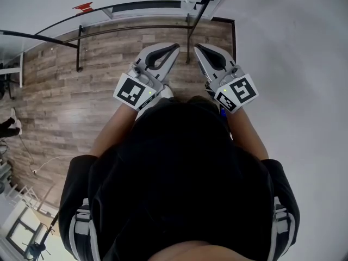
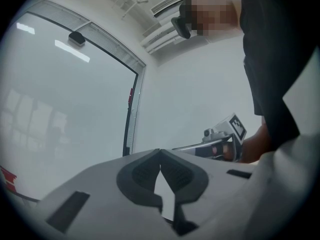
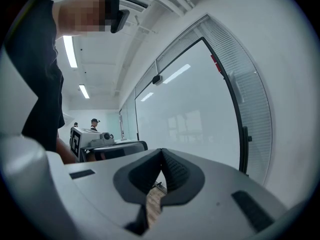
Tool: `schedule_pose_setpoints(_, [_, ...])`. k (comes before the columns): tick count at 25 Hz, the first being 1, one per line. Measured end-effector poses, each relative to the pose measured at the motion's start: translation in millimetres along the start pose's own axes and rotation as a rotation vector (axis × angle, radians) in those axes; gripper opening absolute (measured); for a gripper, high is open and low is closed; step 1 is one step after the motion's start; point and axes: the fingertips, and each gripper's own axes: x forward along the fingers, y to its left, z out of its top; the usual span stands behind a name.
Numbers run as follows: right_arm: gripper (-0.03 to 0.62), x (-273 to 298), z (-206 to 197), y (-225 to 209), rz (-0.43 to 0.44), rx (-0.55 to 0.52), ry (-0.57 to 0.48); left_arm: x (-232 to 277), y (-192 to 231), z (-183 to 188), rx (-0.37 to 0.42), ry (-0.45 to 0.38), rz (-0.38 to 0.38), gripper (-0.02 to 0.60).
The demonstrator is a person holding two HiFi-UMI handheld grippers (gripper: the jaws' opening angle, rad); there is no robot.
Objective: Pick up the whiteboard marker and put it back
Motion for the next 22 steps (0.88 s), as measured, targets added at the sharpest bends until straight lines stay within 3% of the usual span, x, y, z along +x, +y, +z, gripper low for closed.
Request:
schedule_pose_setpoints(12, [-0.006, 21, -2, 0, -0.012, -0.014, 0.011, -8, 24, -5, -0.009, -0.001, -0.002, 0.005])
schedule_pose_setpoints(22, [-0.006, 38, 5, -15, 0.013, -0.020, -0.007, -2, 42, -3, 0.010, 0.006, 0.042, 0.005])
